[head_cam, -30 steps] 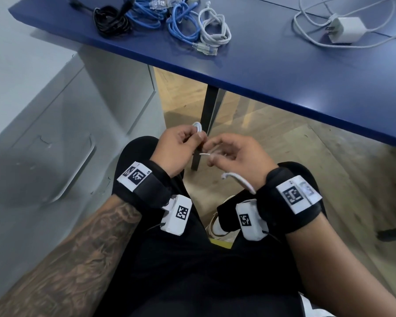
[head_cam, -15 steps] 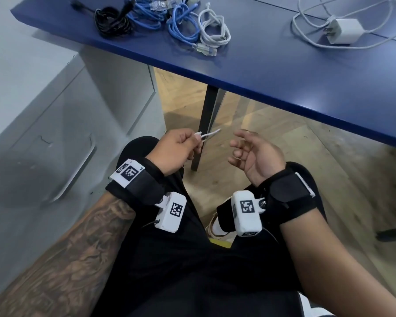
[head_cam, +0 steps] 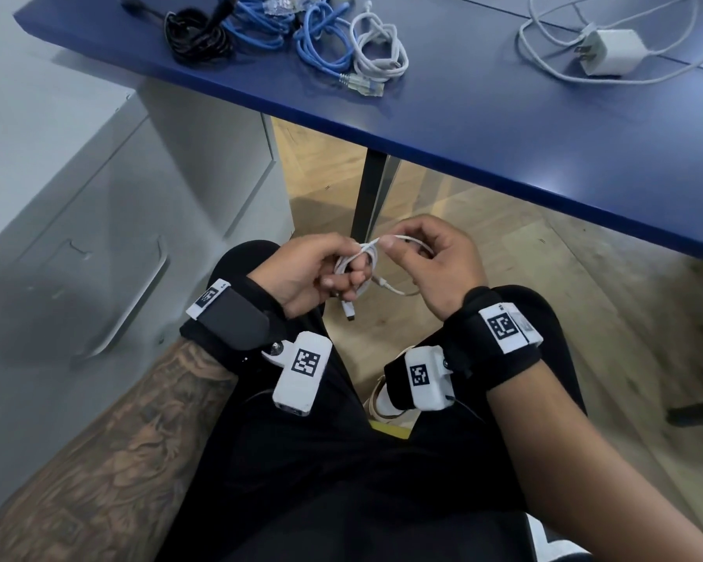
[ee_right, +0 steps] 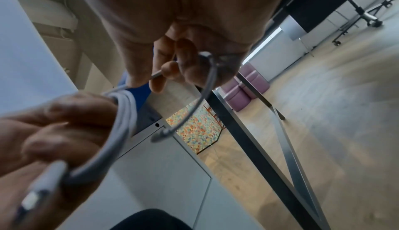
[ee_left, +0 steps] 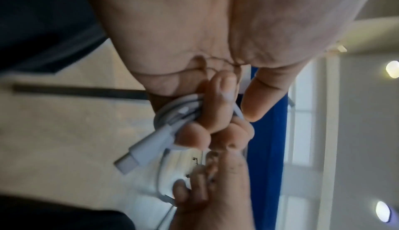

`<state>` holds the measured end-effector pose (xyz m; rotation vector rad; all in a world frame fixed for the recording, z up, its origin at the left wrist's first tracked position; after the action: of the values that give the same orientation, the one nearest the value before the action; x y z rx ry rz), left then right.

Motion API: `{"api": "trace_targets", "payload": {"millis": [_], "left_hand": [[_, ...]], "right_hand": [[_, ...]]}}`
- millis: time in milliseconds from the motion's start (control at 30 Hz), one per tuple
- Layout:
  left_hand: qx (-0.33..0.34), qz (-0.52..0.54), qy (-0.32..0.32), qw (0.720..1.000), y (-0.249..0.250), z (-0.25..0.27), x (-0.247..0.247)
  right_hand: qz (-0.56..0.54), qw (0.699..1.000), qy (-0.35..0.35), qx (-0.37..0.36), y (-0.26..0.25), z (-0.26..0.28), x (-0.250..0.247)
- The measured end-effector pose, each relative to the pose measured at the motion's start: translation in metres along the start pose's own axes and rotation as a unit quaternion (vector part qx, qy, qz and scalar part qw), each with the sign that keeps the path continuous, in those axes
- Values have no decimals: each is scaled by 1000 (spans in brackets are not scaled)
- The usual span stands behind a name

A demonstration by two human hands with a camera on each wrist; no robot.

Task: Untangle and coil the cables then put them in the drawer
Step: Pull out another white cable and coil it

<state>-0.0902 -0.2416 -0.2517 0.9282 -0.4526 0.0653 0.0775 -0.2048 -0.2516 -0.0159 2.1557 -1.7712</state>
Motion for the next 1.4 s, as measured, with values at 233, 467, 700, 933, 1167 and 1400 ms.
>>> {"api": "trace_targets", "payload": {"millis": [233,467,700,933,1167,1400], "left_hand": [[71,306,-43,948,6,-2,-4],[165,194,172,951,0,-7,-27],[161,-48,227,959,-2,-9,-22],[114,-101,93,984,5,-5,5],[92,-44,57,993,7,0,9],[78,-7,21,997,8,3,12]], "right_hand": [[44,989,-127,56,9,16,28],[118,965,-234,28,-6,30,55],[226,962,-139,-67,-39,11,27],[181,975,-47,-123,-42,4,3],[179,969,-44,-167,-44,8,-1],[90,991,-19,-101,-39,8,6]]}}
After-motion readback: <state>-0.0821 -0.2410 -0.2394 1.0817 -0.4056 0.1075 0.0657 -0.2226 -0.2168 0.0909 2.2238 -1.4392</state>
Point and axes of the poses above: each hand's wrist, its own z-axis away from the middle knuckle, its own x-axis out of the palm, y = z × x, the point moved 3 cm from there along -z, towards the middle knuckle, and after that the axes turned 8 degrees about -x, right-handed, at the moved point
